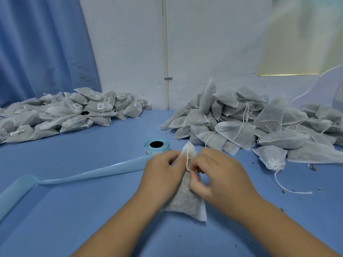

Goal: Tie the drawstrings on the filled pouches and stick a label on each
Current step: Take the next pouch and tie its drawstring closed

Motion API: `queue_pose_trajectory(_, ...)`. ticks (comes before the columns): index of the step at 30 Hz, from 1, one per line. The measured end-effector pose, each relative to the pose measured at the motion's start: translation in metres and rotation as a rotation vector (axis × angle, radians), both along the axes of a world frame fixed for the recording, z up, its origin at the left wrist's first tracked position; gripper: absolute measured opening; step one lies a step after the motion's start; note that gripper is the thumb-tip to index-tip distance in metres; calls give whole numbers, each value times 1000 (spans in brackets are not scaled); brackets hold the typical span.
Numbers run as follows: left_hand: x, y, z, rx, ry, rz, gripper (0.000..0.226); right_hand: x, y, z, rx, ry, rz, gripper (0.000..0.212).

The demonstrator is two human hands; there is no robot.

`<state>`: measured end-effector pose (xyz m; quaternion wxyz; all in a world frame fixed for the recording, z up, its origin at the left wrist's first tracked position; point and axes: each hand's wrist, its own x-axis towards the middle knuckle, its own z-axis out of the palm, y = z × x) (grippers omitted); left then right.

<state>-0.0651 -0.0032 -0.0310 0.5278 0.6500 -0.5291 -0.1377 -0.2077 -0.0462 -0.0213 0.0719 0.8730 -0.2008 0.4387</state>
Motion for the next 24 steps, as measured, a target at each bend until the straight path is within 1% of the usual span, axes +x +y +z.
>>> queue_pose_trajectory(2,-2,1,1,17,57,-33,39,-1,-2,0,-2,30,-14,4)
queue_pose_trajectory(5,-5,3,3,48,154,-127,44,-3,-4,2,31,97,-3,6)
queue_pose_trajectory(8,-5,4,7,69,234,-246,39,-6,-5,5,100,220,18,4)
queue_pose_trajectory(9,-3,4,7,76,281,-281,35,-8,-7,5,135,242,33,7)
queue_pose_trajectory(12,1,7,9,88,476,-345,24,-8,-11,3,270,205,139,18)
queue_pose_trajectory(14,4,8,11,92,519,-332,23,-6,-11,2,402,126,228,25)
queue_pose_trajectory(15,5,8,12,88,484,-306,22,-5,-10,1,470,77,269,27)
queue_pose_trajectory(16,6,8,13,78,403,-266,23,-4,-10,1,523,27,299,27)
queue_pose_trajectory(19,10,11,20,-9,27,-109,29,-2,-10,-4,584,-56,297,24)
queue_pose_trajectory(21,17,13,23,-76,-218,-37,27,-1,-10,-8,597,-51,255,21)
queue_pose_trajectory(23,31,16,24,-89,-386,-20,14,1,-9,-14,577,-9,231,19)
queue_pose_trajectory(24,41,18,25,-66,-461,-33,13,3,-9,-17,567,32,227,17)
